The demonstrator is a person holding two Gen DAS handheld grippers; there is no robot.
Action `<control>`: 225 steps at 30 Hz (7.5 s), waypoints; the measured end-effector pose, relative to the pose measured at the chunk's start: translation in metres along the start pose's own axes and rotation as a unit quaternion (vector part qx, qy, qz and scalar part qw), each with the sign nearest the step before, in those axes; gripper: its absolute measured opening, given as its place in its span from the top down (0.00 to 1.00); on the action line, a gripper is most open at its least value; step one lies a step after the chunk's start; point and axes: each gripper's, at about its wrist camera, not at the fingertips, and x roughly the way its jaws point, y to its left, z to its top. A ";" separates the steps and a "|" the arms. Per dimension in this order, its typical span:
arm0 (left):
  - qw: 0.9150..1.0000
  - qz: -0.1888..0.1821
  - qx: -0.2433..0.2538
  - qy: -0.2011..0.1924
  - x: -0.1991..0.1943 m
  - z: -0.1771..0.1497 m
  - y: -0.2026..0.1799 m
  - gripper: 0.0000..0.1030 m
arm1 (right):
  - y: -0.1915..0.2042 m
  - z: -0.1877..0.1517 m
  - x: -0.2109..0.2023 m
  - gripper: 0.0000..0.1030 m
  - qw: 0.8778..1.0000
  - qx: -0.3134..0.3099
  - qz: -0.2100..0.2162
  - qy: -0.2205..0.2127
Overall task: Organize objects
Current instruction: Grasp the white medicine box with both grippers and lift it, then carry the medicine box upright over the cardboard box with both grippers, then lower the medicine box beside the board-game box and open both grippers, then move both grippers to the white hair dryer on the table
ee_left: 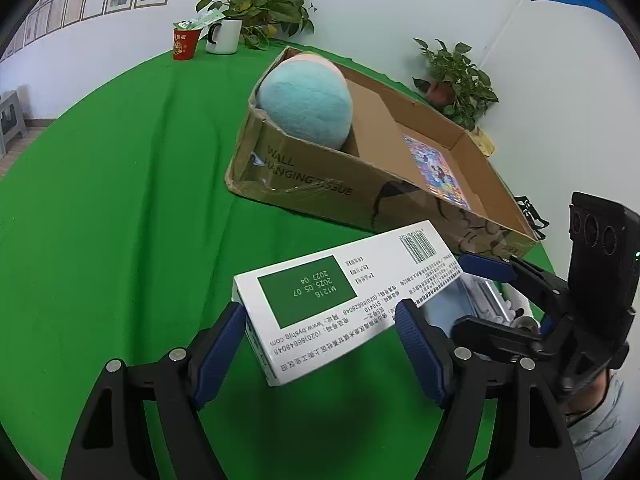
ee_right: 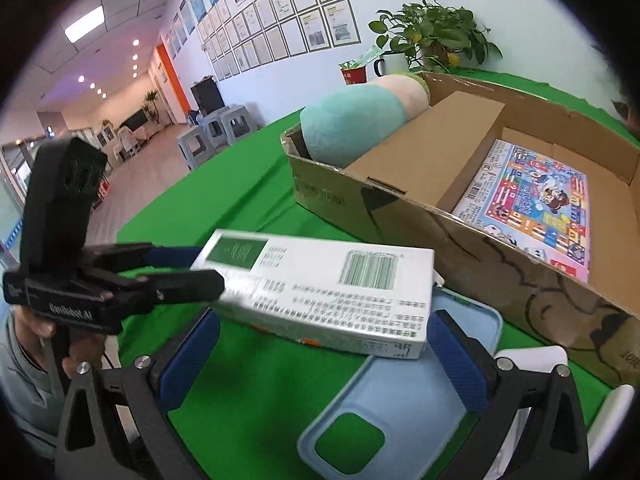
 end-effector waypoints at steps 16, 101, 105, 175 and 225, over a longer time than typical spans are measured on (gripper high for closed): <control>1.000 0.001 -0.006 0.011 0.000 0.004 0.017 0.34 | 0.012 -0.009 0.005 0.00 1.000 -0.012 0.016 0.024; 0.976 -0.195 0.058 0.078 -0.003 0.010 -0.135 0.56 | 0.056 -0.071 -0.081 0.40 0.983 0.128 -0.101 -0.085; 0.969 -0.218 0.093 0.072 0.001 0.031 -0.175 0.56 | 0.041 -0.060 -0.102 0.40 0.976 0.130 -0.132 -0.110; 0.964 -0.178 0.038 0.192 0.203 0.177 -0.208 0.25 | -0.185 0.013 -0.051 0.34 0.955 0.219 -0.168 0.110; 0.970 0.013 0.190 -0.153 0.016 0.099 -0.205 0.00 | -0.145 -0.045 -0.147 0.01 0.945 0.208 -0.241 -0.069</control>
